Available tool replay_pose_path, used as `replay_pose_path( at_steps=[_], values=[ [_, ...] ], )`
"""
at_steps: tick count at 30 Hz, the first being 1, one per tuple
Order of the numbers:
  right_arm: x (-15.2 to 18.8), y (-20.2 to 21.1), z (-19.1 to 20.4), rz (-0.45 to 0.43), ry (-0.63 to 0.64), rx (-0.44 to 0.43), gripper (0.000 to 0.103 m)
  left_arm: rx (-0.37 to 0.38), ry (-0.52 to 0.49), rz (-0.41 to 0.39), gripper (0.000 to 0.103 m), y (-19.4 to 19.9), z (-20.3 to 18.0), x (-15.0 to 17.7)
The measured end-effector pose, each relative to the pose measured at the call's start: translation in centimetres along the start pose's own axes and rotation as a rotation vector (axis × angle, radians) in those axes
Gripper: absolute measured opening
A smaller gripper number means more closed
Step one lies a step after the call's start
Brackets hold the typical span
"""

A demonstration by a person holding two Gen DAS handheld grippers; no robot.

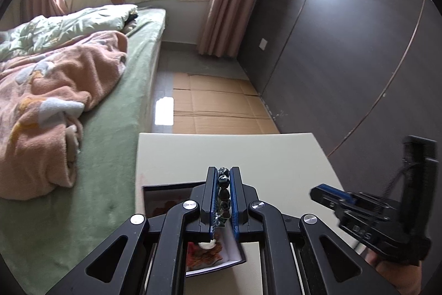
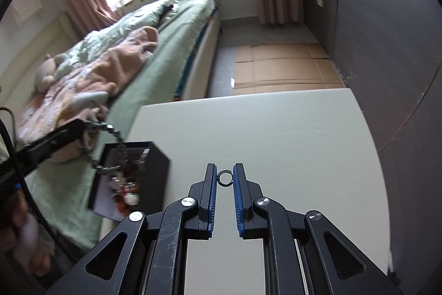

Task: Organize jewelry
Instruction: 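Release the small silver ring into the black box with the right while the left releases the bead bracelet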

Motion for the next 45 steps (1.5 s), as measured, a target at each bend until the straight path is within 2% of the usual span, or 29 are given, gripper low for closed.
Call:
replay_pose_path(
  at_steps=[5, 10, 12, 13, 14, 15, 16, 17, 23, 29, 31, 33, 36, 38, 44, 45],
  values=[
    [0.6, 0.3, 2.2, -0.014, 0.026, -0.029, 0.013, -0.009, 0.032, 0.007, 0.009, -0.4, 1.5, 0.3],
    [0.8, 0.2, 4.3, -0.017, 0.052, -0.082, 0.013, 0.046, 0.140, 0.088, 0.009, -1.8, 3.0, 0.6],
    [0.8, -0.1, 5.1, -0.012, 0.057, -0.104, 0.013, 0.044, 0.159, 0.087, 0.010, -1.7, 3.6, 0.5],
    [0.8, -0.3, 5.8, -0.009, 0.063, -0.125, 0.013, 0.036, 0.165, 0.089, 0.017, -1.6, 3.8, 0.4],
    [0.9, -0.4, 6.3, -0.007, 0.069, -0.137, 0.013, 0.034, 0.169, 0.090, 0.031, -1.5, 4.0, 0.4],
    [1.0, -0.6, 6.8, -0.002, 0.076, -0.148, 0.013, 0.037, 0.176, 0.087, 0.040, -1.3, 4.1, 0.4],
    [1.1, -0.8, 7.3, 0.004, 0.080, -0.159, 0.013, 0.040, 0.185, 0.080, 0.056, -1.0, 4.4, 0.3],
    [1.2, -1.0, 7.7, 0.008, 0.083, -0.170, 0.013, 0.039, 0.195, 0.067, 0.063, -0.6, 4.7, 0.1],
    [2.3, -2.4, 10.5, 0.051, 0.094, -0.245, 0.013, 0.015, 0.202, 0.035, 0.063, 1.2, 6.2, -0.3],
    [2.8, -3.5, 11.9, 0.073, 0.111, -0.275, 0.014, -0.008, 0.193, 0.036, 0.063, 2.0, 7.5, 0.0],
    [2.9, -3.8, 11.7, 0.097, 0.092, -0.282, 0.027, -0.025, 0.186, 0.032, 0.063, 2.4, 7.9, 0.1],
    [2.7, -3.5, 11.2, 0.083, 0.074, -0.277, 0.051, -0.033, 0.180, 0.030, 0.063, 2.9, 8.1, 0.1],
    [2.5, -2.4, 10.5, 0.059, 0.058, -0.272, 0.055, -0.034, 0.172, 0.024, 0.069, 3.5, 7.8, 0.3],
    [2.4, -1.7, 10.1, 0.045, 0.045, -0.275, 0.055, -0.034, 0.158, 0.011, 0.079, 3.9, 7.3, 0.3],
    [2.3, 1.0, 8.8, 0.004, 0.014, -0.250, 0.073, -0.036, 0.102, -0.016, 0.084, 5.6, 5.3, 0.8],
    [2.3, 1.5, 8.7, 0.000, 0.014, -0.249, 0.079, -0.037, 0.098, -0.021, 0.084, 5.9, 5.0, 0.8]
  ],
)
Point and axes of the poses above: each gripper's, at about its wrist camera, not at the fingertips, and y roughly against the way its jaws point, z to its left, x to its underside, the point moved 9 cm from there along -y, roughly the way its jaws point, and after that the axes turned 5 degrees about -x, right-handed, at the moved point
